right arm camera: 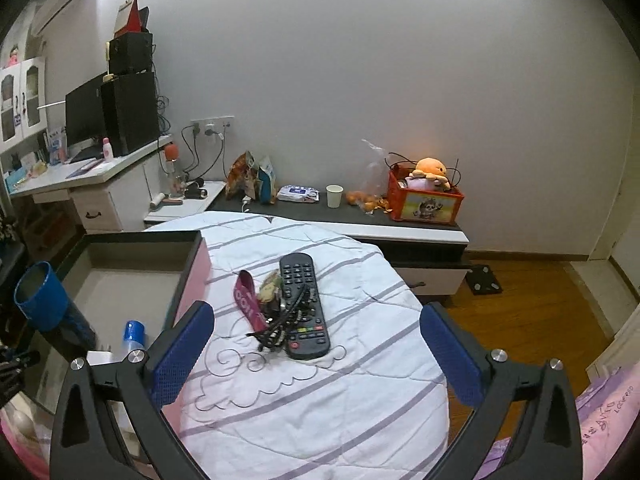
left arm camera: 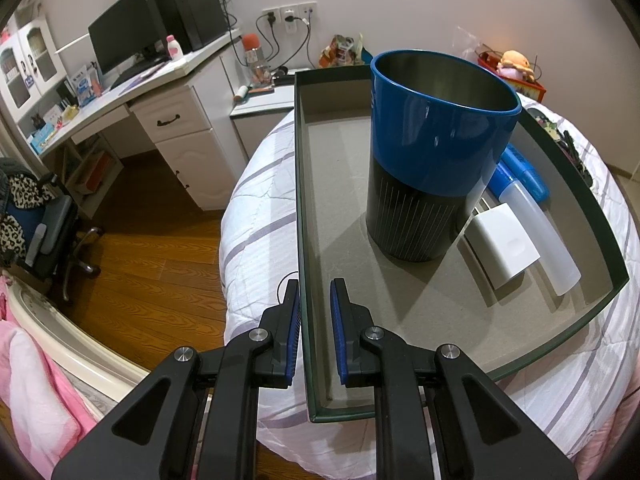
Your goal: Organize rigid objects
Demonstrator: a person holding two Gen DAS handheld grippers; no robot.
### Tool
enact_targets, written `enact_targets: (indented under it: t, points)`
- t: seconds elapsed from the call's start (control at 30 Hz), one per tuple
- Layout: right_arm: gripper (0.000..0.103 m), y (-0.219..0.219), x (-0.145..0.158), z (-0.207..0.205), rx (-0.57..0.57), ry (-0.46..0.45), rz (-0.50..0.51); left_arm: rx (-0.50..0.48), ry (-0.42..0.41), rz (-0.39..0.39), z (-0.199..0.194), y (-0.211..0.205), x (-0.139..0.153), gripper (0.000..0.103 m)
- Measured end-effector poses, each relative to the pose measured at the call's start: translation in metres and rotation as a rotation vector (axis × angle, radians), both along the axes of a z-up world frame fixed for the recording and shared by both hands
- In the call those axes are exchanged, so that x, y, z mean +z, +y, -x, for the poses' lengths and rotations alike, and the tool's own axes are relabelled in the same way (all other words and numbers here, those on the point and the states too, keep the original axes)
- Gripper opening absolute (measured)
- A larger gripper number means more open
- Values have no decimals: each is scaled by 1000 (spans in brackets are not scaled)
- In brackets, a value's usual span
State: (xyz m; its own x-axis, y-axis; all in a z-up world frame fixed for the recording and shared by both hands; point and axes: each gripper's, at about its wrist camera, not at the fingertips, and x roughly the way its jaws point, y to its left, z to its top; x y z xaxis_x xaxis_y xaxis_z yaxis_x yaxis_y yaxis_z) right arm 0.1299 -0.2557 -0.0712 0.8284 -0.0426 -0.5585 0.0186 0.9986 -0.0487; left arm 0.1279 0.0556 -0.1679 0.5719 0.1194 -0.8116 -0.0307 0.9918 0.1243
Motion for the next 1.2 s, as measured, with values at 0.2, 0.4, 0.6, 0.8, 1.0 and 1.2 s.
enact_targets:
  t: [0.2, 0.4, 0.6, 0.8, 1.0, 1.2]
  points:
    - [103, -15, -1, -8, -9, 22, -15, 1, 1, -4, 0, 0, 0, 14]
    - [103, -19, -24, -30, 13, 105, -40, 1, 2, -6, 1, 0, 0, 14]
    - [103, -15, -62, -53, -2, 197, 5, 1, 0, -9, 1, 0, 0, 14]
    - [103, -5, -71, -58, 44, 202, -15, 3, 0, -20, 2, -1, 1, 14]
    - [103, 21, -77, -66, 97, 208, 19, 2, 0, -21, 1, -1, 1, 14]
    - [88, 21, -83, -75, 84, 222, 8, 2, 0, -21, 1, -1, 1, 13]
